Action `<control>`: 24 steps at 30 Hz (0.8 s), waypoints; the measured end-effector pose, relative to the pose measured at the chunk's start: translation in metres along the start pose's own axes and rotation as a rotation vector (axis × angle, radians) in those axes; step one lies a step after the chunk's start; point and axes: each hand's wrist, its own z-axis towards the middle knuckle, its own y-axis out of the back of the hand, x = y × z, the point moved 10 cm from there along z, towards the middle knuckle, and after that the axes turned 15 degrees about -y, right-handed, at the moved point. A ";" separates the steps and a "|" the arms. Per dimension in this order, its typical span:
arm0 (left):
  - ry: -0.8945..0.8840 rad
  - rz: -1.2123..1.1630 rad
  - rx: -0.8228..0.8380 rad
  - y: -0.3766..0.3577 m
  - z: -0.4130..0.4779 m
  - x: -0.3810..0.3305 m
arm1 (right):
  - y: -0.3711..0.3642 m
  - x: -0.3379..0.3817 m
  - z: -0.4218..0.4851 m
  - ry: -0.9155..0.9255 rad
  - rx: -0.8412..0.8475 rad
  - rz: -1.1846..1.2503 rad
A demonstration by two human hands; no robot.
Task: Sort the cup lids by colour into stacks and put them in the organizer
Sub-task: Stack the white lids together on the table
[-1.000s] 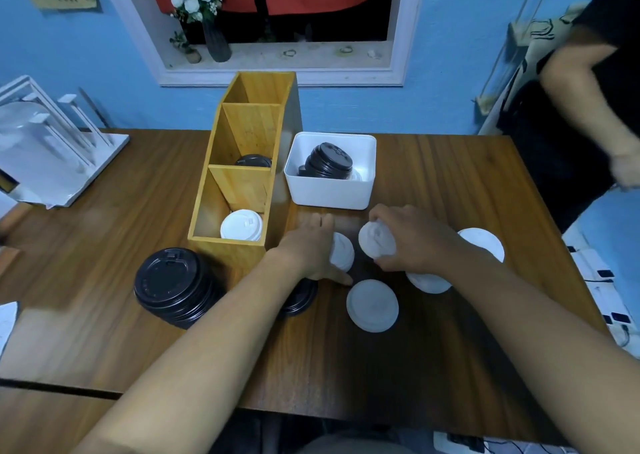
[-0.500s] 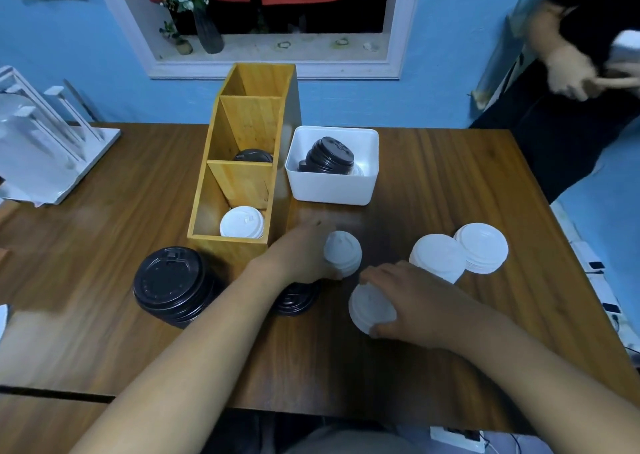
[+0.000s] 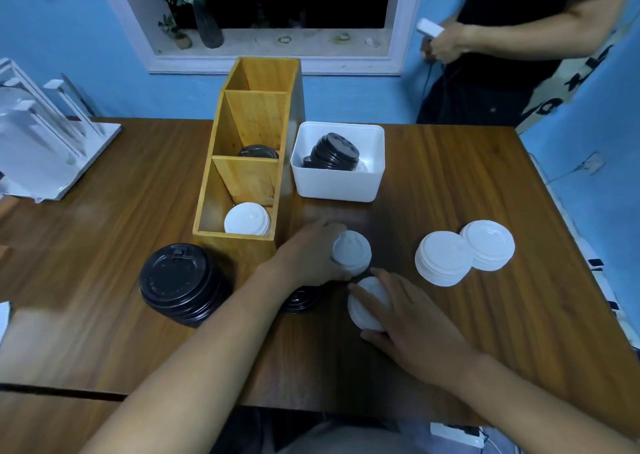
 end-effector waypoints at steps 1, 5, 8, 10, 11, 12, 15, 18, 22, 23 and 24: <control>-0.001 -0.002 -0.005 0.000 0.000 0.000 | 0.000 0.001 0.001 0.009 -0.009 -0.010; -0.004 -0.030 -0.018 0.002 -0.002 -0.003 | 0.003 -0.002 0.003 0.018 -0.010 0.028; 0.002 -0.036 -0.013 0.002 -0.002 -0.006 | 0.031 -0.018 0.012 -0.060 -0.117 0.207; 0.019 -0.059 -0.016 0.001 -0.002 -0.006 | 0.044 -0.021 0.028 -0.097 -0.167 0.250; 0.026 -0.073 -0.018 0.002 -0.002 -0.008 | 0.047 -0.020 0.038 -0.107 -0.166 0.255; 0.033 -0.090 -0.015 0.001 -0.001 -0.009 | 0.046 -0.018 0.048 -0.110 -0.156 0.253; 0.033 -0.130 -0.003 -0.001 -0.001 -0.013 | 0.037 -0.011 0.071 -0.077 -0.094 0.233; 0.026 -0.136 0.019 -0.002 -0.002 -0.013 | 0.020 -0.011 0.082 -0.079 0.039 0.172; -0.028 -0.138 0.005 0.004 -0.006 -0.020 | 0.005 -0.010 0.074 -0.031 0.037 0.040; -0.057 -0.138 -0.004 0.006 -0.007 -0.024 | 0.004 -0.010 0.070 -0.029 0.008 0.007; -0.082 -0.131 -0.014 0.008 -0.007 -0.028 | 0.003 -0.011 0.068 -0.035 -0.022 -0.018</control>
